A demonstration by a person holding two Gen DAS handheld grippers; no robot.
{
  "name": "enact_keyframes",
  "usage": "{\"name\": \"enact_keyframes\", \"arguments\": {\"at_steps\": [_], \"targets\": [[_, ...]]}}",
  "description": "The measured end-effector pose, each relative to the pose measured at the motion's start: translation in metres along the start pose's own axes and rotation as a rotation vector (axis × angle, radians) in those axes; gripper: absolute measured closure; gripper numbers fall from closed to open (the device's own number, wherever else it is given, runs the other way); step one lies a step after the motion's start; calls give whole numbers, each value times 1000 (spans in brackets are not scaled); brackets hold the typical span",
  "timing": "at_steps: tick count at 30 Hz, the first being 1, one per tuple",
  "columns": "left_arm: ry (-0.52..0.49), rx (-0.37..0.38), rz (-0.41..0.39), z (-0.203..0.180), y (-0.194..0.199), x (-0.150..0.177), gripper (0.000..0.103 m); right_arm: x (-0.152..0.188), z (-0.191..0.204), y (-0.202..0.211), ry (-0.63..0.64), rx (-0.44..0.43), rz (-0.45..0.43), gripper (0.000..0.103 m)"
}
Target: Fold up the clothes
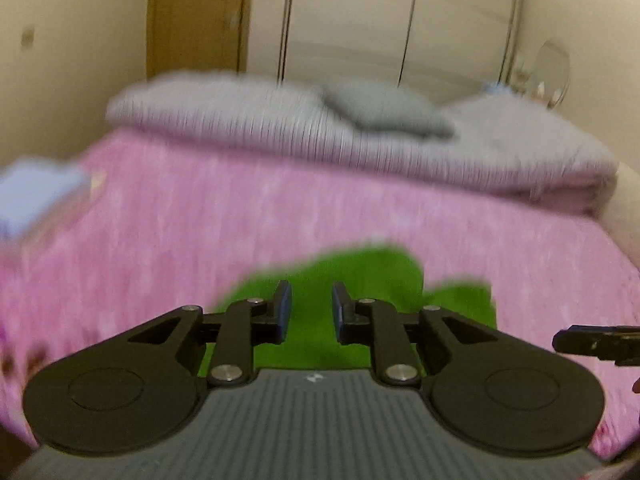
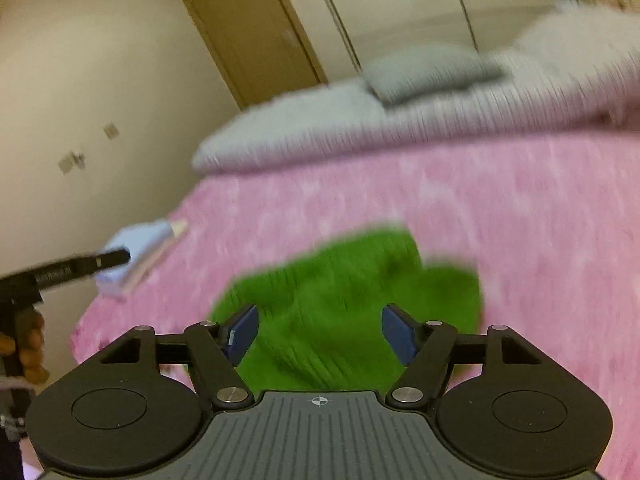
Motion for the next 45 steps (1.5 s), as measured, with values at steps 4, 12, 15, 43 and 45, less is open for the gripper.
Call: {"name": "enact_keyframes", "arguments": {"at_steps": [4, 12, 15, 43, 45], "targets": [[8, 22, 65, -14, 12, 53, 86, 35, -27, 15, -47, 92, 8, 33], [-96, 29, 83, -52, 51, 106, 82, 80, -14, 63, -13, 216, -50, 33], [-130, 38, 72, -58, 60, 115, 81, 99, -4, 72, -14, 237, -65, 33], [-119, 47, 42, -37, 88, 154, 74, 156, 34, 64, 54, 234, -30, 33], [-135, 62, 43, -45, 79, 153, 74, 150, 20, 60, 24, 237, -26, 33]]}}
Point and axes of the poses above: each gripper's, at about its wrist camera, not at the fingertips, and y roughly against the way its jaws point, z to its left, x to its underside, the point moved 3 cm from there along -y, roughly the way its jaws point, and after that the axes turned 13 degrees about -y, right-handed, at the moved point
